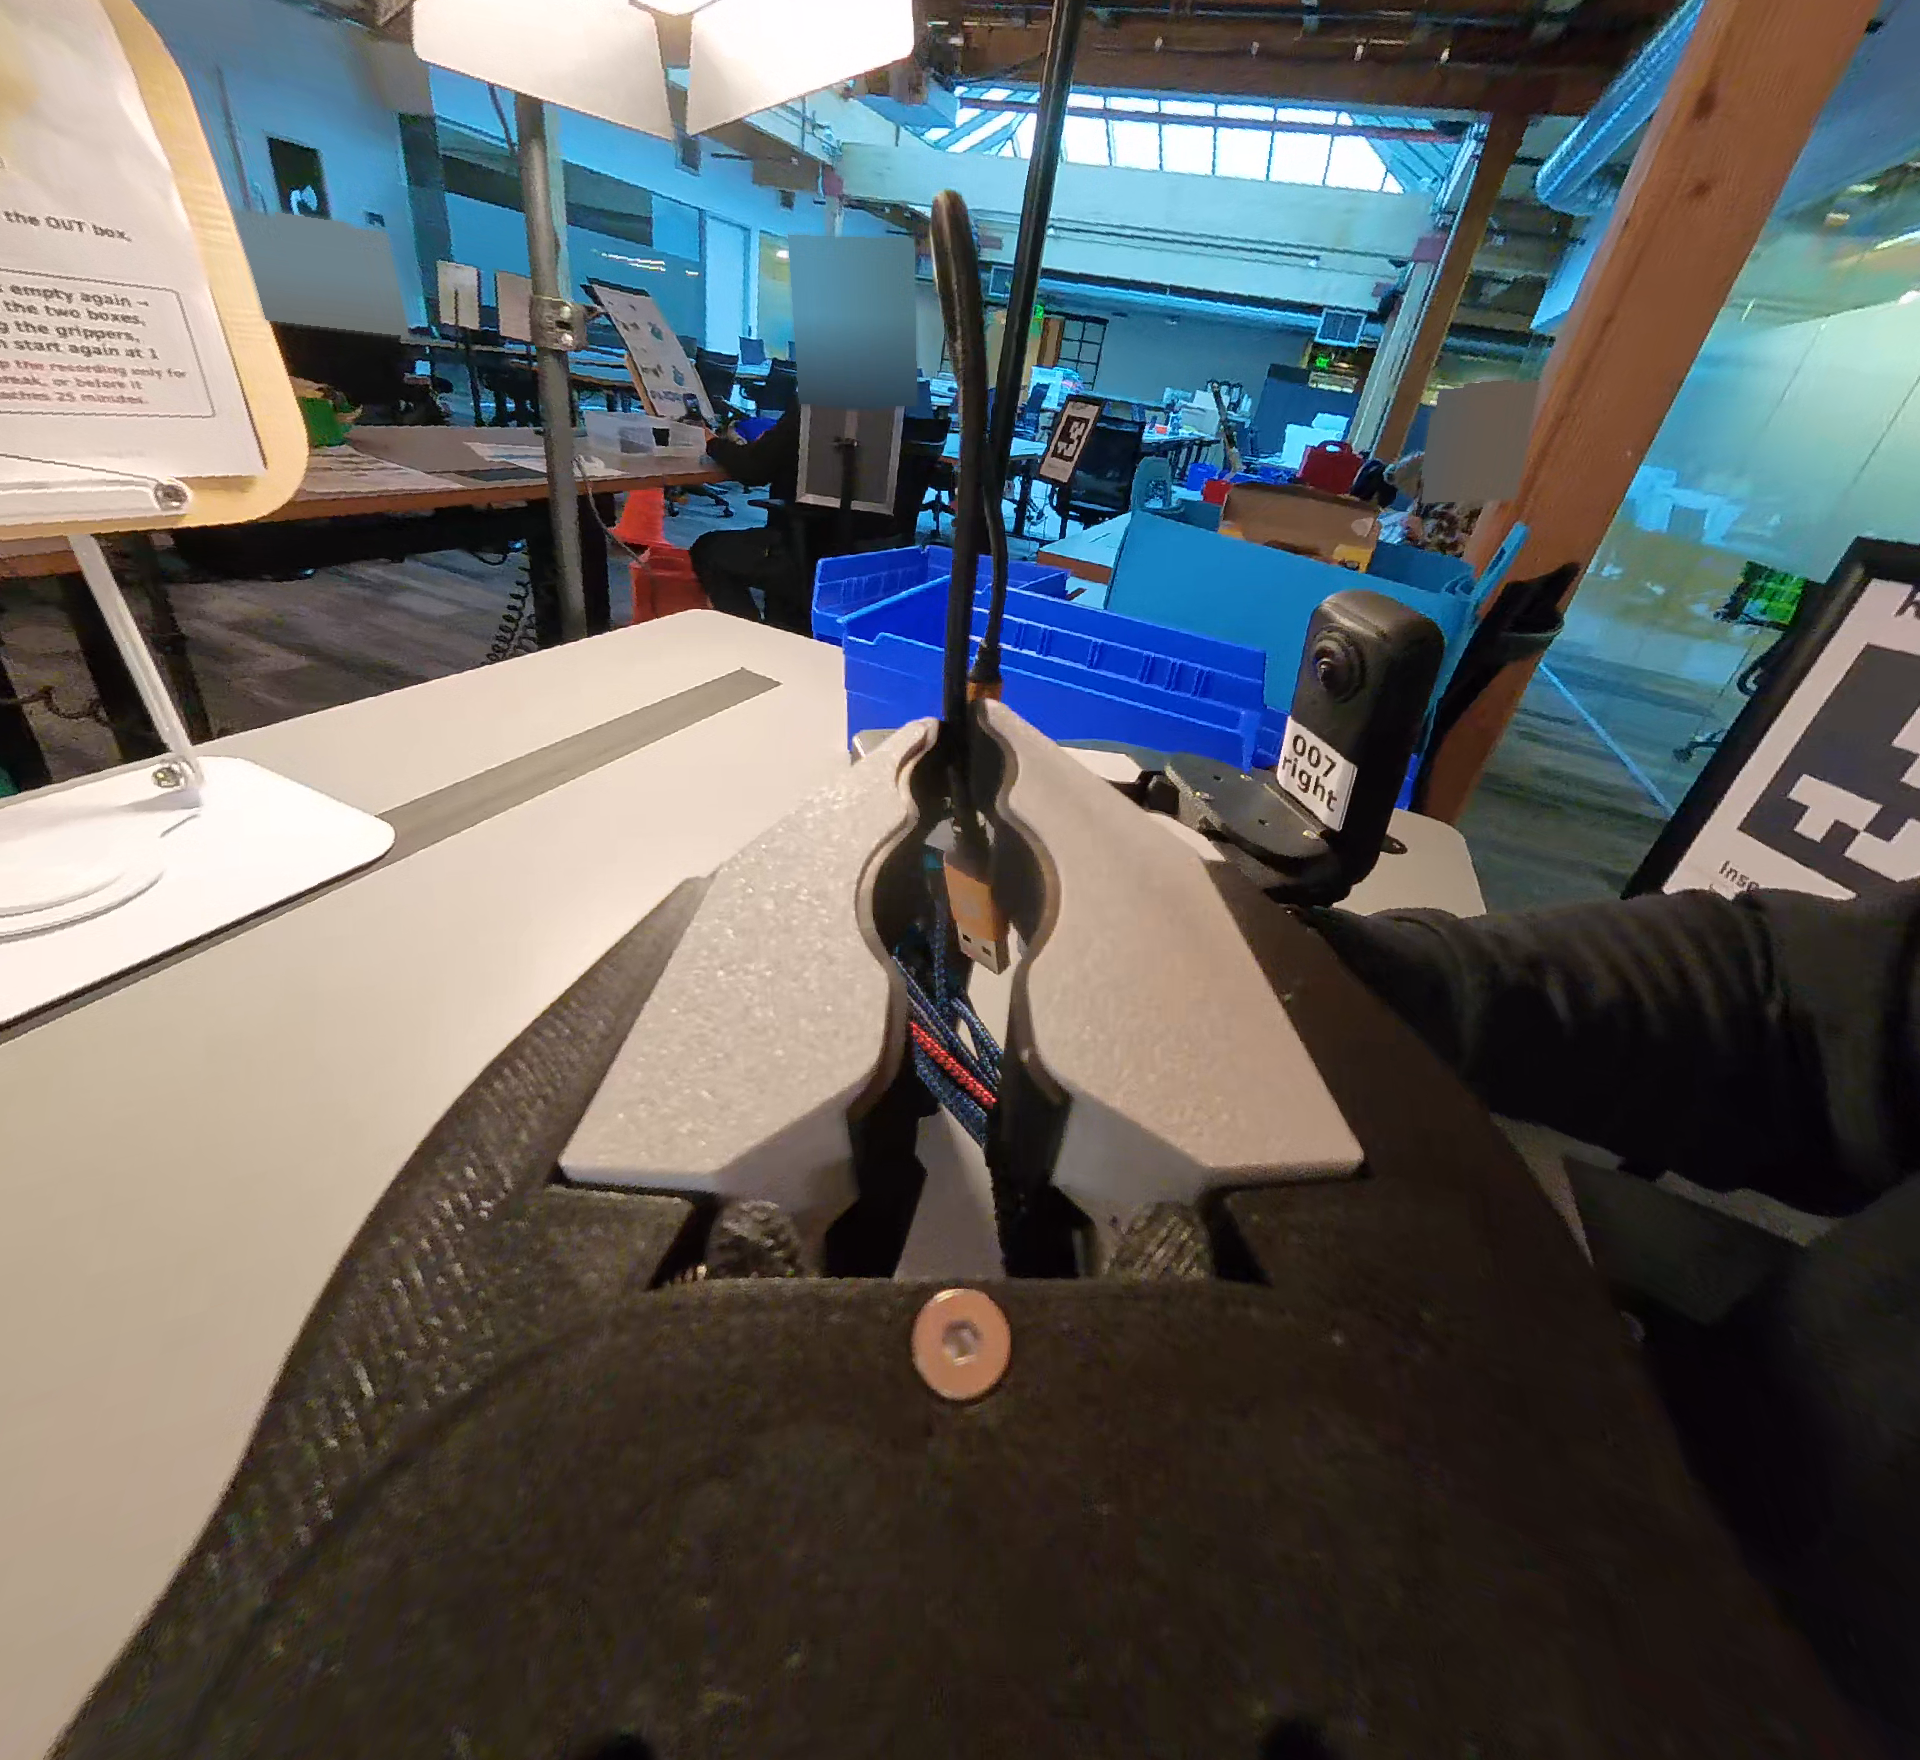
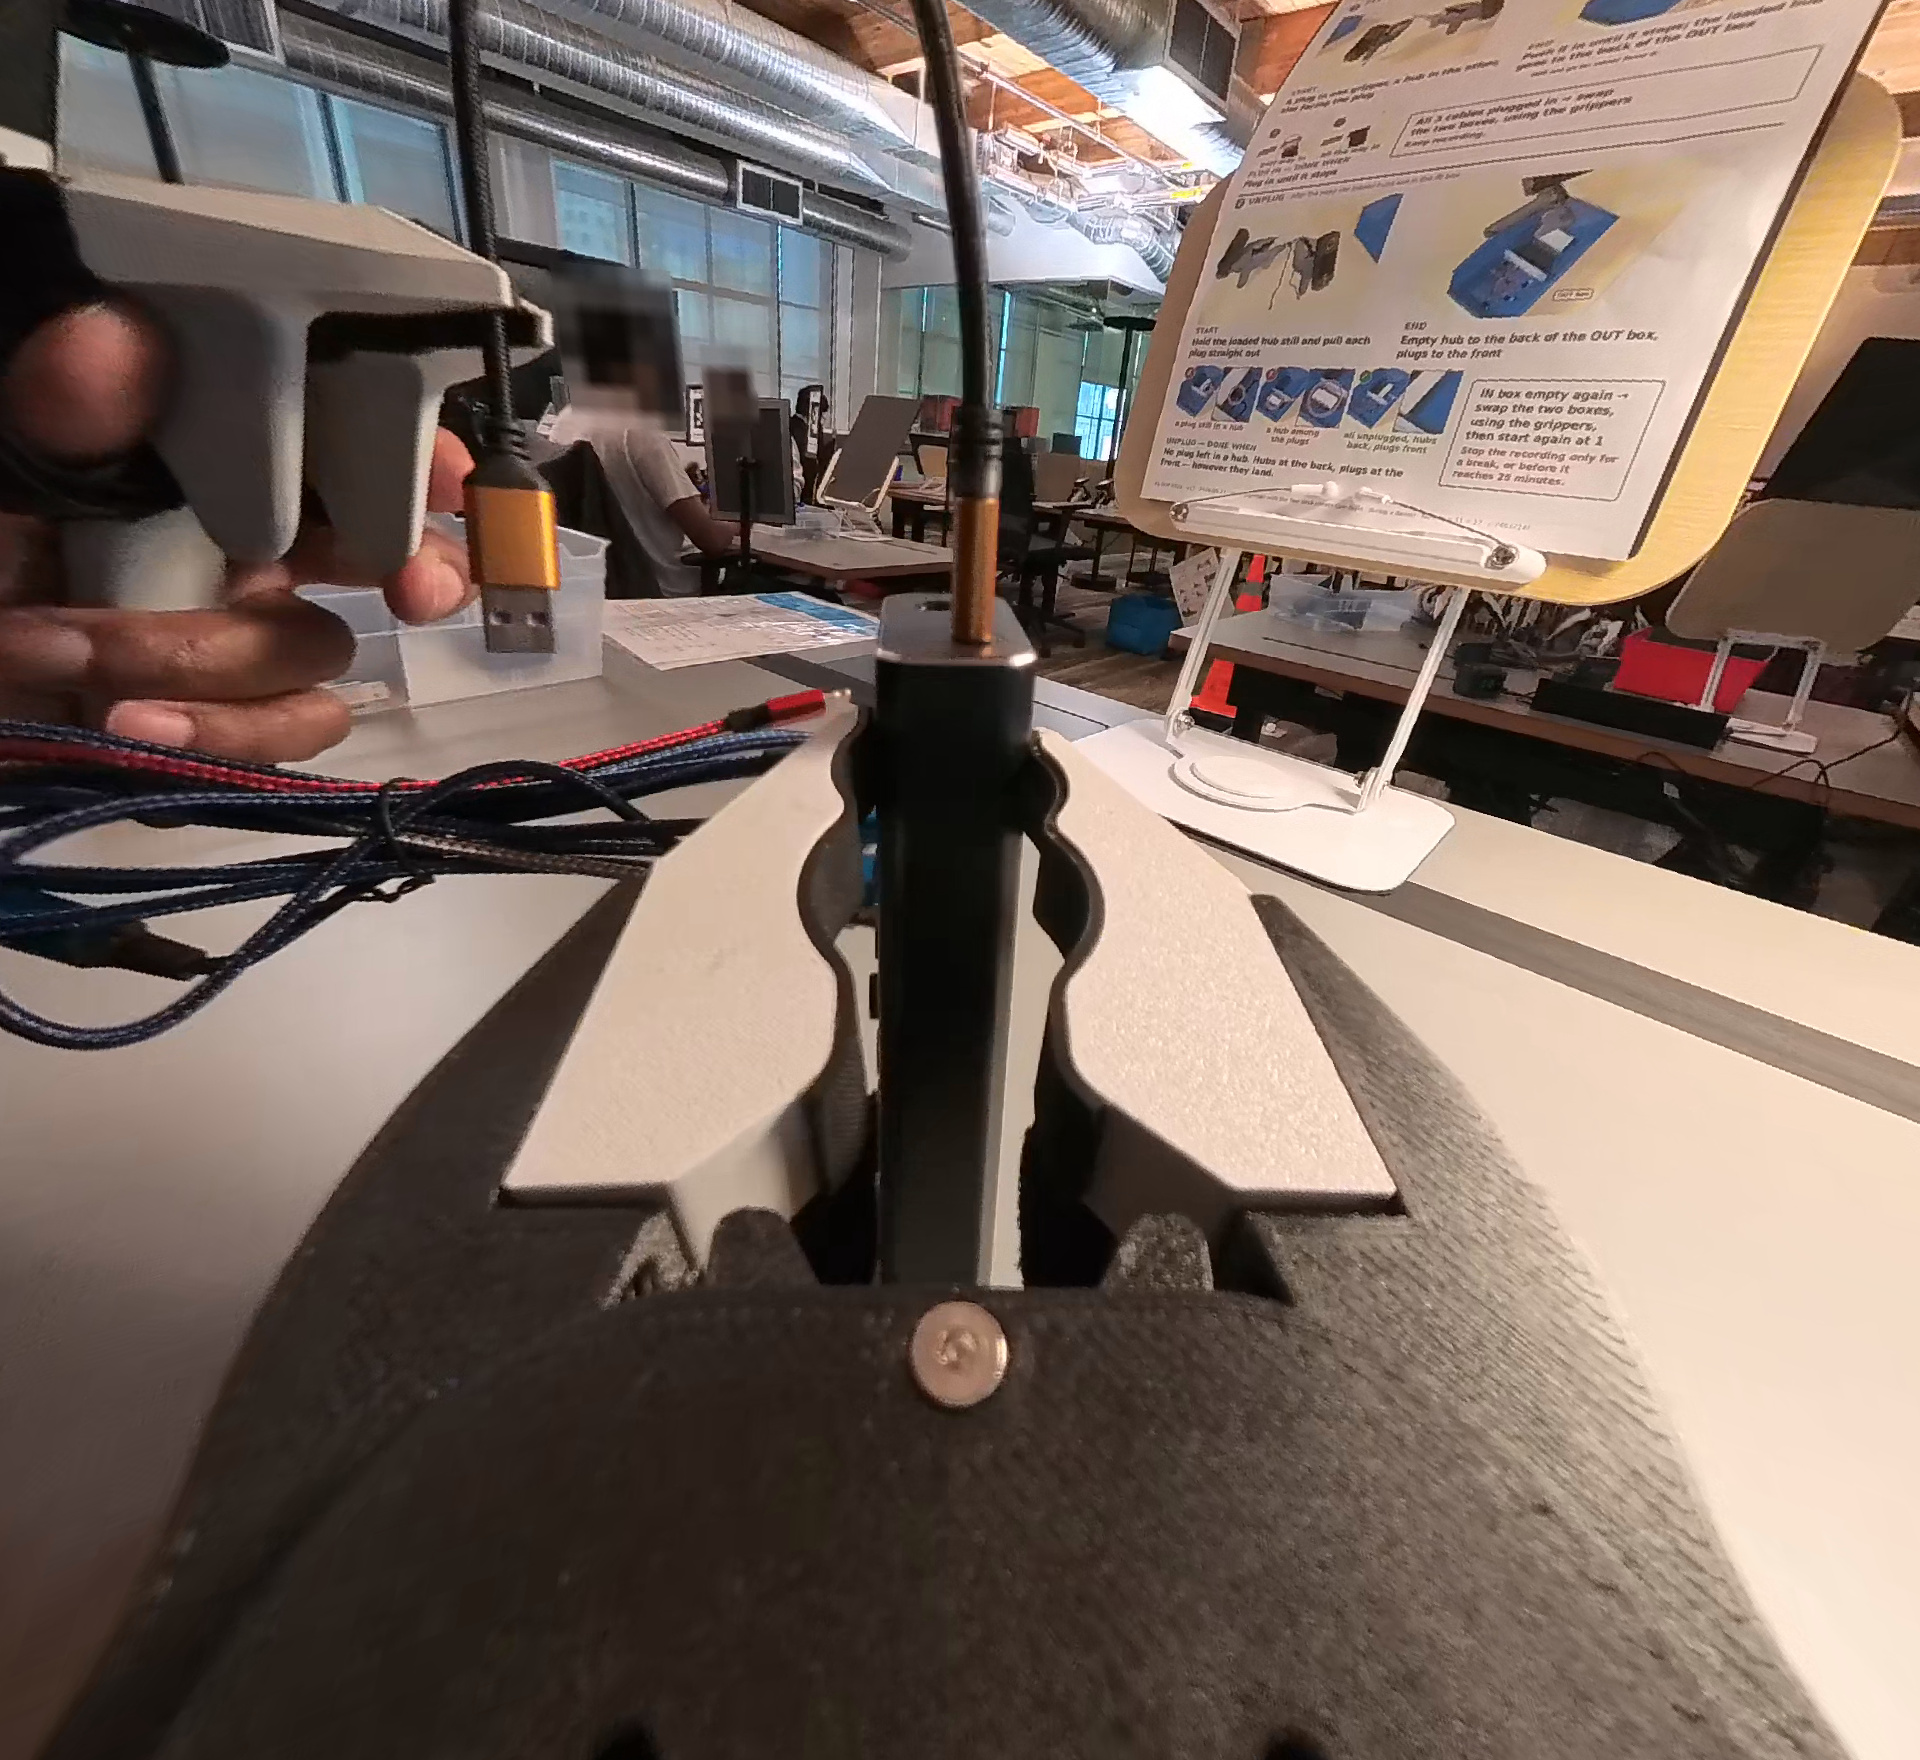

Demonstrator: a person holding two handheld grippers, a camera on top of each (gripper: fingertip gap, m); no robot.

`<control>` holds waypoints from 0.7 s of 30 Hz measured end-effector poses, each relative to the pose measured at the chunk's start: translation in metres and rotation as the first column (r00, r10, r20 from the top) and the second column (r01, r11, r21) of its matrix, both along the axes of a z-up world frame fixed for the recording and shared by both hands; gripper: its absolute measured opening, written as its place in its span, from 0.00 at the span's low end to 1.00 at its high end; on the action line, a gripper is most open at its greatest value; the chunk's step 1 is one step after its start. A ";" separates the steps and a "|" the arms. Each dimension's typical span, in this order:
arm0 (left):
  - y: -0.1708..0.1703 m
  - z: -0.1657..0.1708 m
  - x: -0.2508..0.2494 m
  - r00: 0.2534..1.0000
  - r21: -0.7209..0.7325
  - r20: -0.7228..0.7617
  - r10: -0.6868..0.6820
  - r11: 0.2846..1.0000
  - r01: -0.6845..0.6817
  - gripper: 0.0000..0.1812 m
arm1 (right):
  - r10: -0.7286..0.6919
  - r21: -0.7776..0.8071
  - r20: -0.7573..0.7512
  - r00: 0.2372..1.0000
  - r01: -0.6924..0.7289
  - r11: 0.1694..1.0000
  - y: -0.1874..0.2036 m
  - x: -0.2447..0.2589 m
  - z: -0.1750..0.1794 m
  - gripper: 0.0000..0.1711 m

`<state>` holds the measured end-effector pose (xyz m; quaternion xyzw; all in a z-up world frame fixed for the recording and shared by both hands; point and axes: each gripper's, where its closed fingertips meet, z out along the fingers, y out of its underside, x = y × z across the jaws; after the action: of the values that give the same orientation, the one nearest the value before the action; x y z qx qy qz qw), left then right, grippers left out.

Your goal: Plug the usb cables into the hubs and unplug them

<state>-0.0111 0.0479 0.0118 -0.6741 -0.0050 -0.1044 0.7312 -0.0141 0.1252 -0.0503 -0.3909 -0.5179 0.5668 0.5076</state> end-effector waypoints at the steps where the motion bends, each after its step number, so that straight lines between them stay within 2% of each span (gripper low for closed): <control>1: 0.000 0.000 0.002 1.000 0.000 -0.007 -0.002 1.000 0.002 0.02 | 0.001 0.001 -0.001 1.000 -0.001 1.000 0.000 0.001 0.000 0.15; 7: 0.001 -0.003 0.011 0.997 -0.020 -0.071 0.015 1.000 -0.017 0.03 | -0.017 0.022 -0.010 1.000 0.018 1.000 0.000 0.005 0.000 0.16; 21: 0.004 -0.007 0.009 0.994 -0.035 -0.105 0.039 0.998 -0.043 0.03 | -0.029 0.065 -0.036 0.999 0.031 0.997 -0.003 0.006 0.001 0.16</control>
<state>-0.0021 0.0515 0.0046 -0.6920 0.0173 -0.0541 0.7196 -0.0082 0.1223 -0.0488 -0.3718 -0.5216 0.5484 0.5375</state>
